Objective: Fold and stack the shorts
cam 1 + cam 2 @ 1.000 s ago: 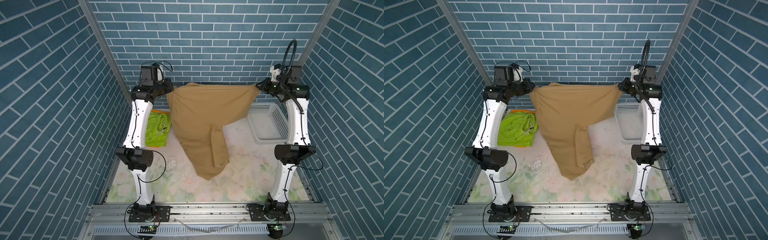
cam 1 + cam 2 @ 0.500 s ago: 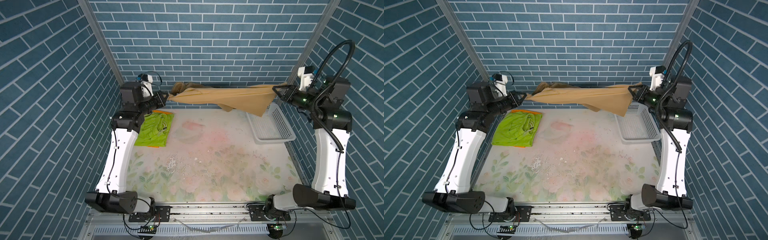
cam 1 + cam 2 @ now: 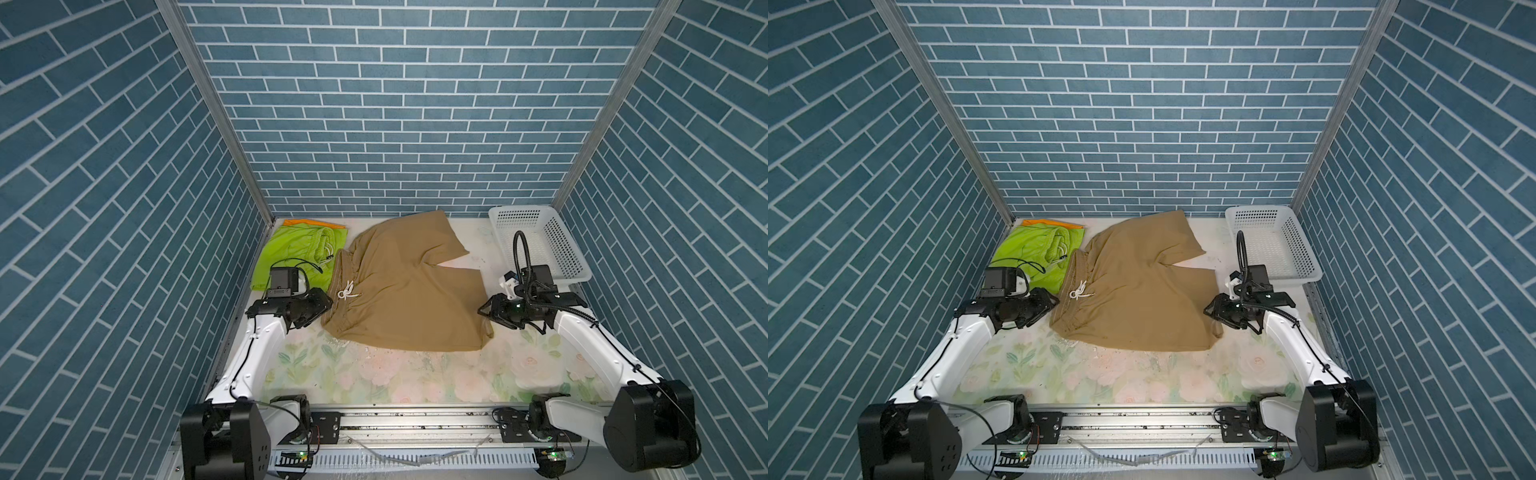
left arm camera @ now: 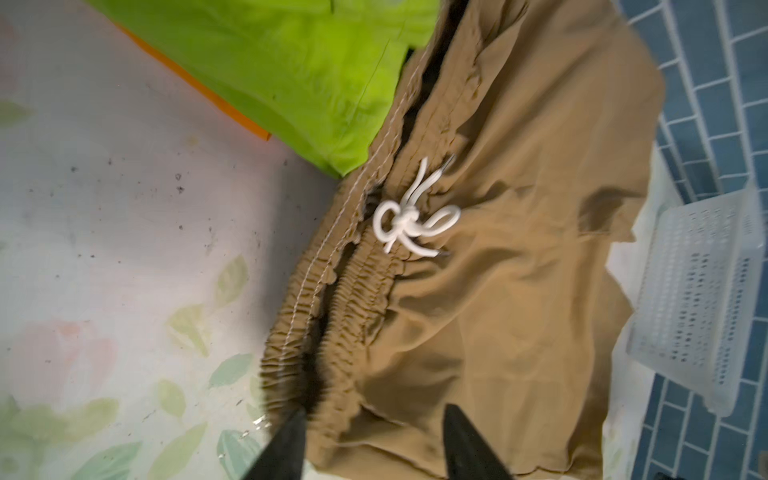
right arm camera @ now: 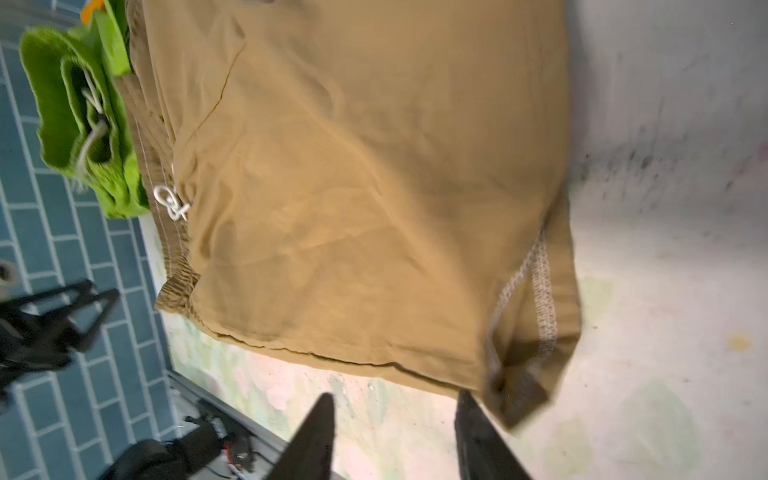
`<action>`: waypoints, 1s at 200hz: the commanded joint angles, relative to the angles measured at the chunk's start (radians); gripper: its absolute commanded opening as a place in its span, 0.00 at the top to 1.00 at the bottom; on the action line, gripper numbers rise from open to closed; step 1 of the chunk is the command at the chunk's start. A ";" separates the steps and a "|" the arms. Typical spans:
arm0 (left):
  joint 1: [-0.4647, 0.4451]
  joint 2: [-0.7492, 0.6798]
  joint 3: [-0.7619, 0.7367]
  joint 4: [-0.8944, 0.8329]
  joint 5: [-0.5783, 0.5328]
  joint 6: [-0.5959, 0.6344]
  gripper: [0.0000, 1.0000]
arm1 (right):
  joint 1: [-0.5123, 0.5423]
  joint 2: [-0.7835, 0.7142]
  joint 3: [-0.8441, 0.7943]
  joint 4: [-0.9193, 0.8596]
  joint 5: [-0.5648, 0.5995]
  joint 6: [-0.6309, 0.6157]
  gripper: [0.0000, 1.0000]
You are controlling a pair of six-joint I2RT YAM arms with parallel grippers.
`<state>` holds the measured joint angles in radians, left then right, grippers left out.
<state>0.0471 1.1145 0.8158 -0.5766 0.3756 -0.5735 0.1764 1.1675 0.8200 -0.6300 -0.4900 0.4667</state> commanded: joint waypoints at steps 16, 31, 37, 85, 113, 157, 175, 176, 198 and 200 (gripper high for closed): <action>0.005 0.022 0.154 -0.018 -0.046 0.040 0.01 | 0.002 0.017 0.232 -0.063 0.139 -0.089 0.10; 0.000 0.057 0.173 0.041 -0.036 0.001 0.00 | 0.002 0.121 0.329 -0.045 0.165 -0.089 0.02; -0.009 0.076 0.176 0.071 -0.024 -0.020 0.00 | 0.002 0.190 0.375 -0.033 0.175 -0.082 0.01; -0.206 0.286 0.244 0.167 -0.077 -0.035 0.00 | 0.037 0.613 0.614 0.125 0.133 -0.011 0.01; -0.222 0.414 0.299 0.119 -0.118 0.039 0.00 | 0.100 0.767 0.722 0.116 0.149 -0.034 0.01; -0.233 0.574 0.398 0.012 -0.247 0.179 0.02 | 0.148 0.802 0.649 0.163 0.143 -0.023 0.01; -0.236 0.627 0.416 -0.009 -0.249 0.187 0.10 | 0.149 0.771 0.580 0.185 0.145 -0.019 0.01; -0.237 0.629 0.416 -0.009 -0.248 0.187 0.10 | 0.149 0.769 0.576 0.186 0.146 -0.020 0.01; -0.262 0.659 0.409 -0.027 -0.255 0.187 0.15 | 0.149 0.713 0.485 0.203 0.151 -0.020 0.01; -0.263 0.661 0.406 -0.028 -0.258 0.186 0.15 | 0.148 0.707 0.477 0.205 0.152 -0.020 0.01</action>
<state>-0.1894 1.7493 1.2167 -0.5327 0.1596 -0.4221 0.3305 1.9598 1.3712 -0.4400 -0.3531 0.4404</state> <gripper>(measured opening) 0.866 0.988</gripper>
